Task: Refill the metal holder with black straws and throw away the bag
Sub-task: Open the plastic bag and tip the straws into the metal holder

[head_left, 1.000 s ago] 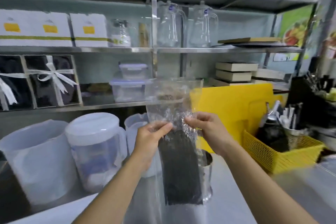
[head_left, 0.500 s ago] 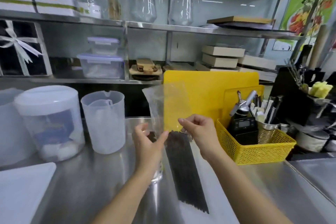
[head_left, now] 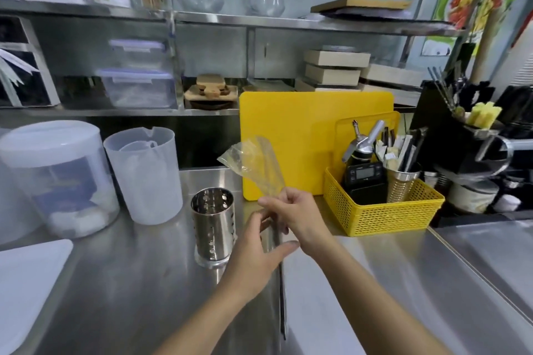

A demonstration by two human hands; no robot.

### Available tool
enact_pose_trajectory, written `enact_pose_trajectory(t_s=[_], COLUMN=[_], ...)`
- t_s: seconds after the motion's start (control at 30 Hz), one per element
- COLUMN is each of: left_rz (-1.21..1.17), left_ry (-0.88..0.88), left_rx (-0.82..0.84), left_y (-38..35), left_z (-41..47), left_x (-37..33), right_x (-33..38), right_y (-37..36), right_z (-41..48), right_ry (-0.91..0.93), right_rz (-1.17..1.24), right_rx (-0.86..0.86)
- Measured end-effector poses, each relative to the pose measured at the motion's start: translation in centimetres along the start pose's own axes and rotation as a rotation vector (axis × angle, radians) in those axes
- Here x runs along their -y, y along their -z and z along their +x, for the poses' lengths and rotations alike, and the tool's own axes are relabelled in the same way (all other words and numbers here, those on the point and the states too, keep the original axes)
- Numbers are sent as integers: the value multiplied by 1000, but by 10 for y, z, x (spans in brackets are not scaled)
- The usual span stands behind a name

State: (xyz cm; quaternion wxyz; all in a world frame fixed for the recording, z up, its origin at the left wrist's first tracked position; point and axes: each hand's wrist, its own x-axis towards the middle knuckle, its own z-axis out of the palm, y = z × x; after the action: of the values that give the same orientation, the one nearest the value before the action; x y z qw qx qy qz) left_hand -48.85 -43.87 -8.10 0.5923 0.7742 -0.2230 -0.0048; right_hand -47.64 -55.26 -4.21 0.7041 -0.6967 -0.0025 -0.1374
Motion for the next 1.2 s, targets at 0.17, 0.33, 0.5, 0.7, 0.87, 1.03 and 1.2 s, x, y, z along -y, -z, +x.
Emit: enact_pose_trajectory(t_s=[0.17,0.33,0.5,0.7,0.87,1.03,1.2], left_rz=[-158,-129,-228,-355,-298,-253,-385], left_ry=[95,60,57,199,203,191,214], left_rx=[-163,-149,-187,-413,-443,-388,-231], left_y=[13,31,40,62,68,69,65], left_z=[-3,-5,-6,5,10,21,37], left_x=[10,16,14,30,41,33,8], right_x=[-12,-16,-16,-16,-28,-42,-53], right_y=[-14,-21,-16,6,24,40,49], right_z=[-5,-7,-6,-7,-8,-7,-3], right_ry=[-14,-24,-47,-102,-224,-331,-378], right_rz=[-33,-45,-4,-48,61,3,-167], right_rx=[104,199,196,-70,-168,-339,-376])
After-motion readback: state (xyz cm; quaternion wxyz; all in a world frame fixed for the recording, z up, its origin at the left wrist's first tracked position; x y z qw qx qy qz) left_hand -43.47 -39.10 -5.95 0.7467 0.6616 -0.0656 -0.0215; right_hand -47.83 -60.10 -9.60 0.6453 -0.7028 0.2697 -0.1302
